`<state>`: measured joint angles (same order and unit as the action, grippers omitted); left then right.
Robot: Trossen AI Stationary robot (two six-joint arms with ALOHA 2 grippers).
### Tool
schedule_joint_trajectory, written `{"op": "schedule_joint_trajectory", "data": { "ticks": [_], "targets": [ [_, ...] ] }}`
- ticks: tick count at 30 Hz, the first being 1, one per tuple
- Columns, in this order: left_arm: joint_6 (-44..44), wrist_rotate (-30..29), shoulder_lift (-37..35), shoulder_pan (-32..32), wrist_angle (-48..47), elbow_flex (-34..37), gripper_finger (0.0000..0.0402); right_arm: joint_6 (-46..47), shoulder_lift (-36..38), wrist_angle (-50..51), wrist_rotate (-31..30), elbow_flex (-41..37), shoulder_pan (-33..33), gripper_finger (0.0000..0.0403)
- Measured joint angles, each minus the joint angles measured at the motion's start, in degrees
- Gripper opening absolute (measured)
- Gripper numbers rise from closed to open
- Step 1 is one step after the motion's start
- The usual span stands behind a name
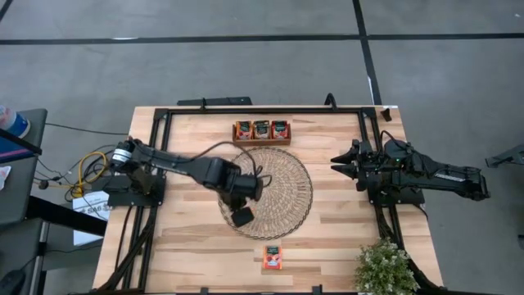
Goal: Pick & Place Tea
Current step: Put the orange tea bag into the left section of the wooden organizer
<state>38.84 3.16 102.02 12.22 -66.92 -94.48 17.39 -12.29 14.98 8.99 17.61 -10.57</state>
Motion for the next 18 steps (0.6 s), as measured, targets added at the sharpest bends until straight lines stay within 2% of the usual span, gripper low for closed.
{"op": "schedule_joint_trajectory", "data": {
  "ticks": [9, 16, 18],
  "targets": [
    [-1.74, 0.15, 0.95, -2.40, 0.13, -0.23, 0.0000, -0.92, -0.02, 0.00, 0.00, 0.00, 0.03, 0.0130],
    [1.49, -0.64, 1.63, -2.26, -0.12, -0.23, 0.0000, -1.36, 0.00, 0.00, 0.00, 0.00, 0.02, 0.0130],
    [1.53, -2.43, 1.51, -2.09, -0.23, -0.23, 0.0000, -1.36, -0.02, -0.02, 0.00, 0.00, 0.02, 0.0130]
  ]
}}
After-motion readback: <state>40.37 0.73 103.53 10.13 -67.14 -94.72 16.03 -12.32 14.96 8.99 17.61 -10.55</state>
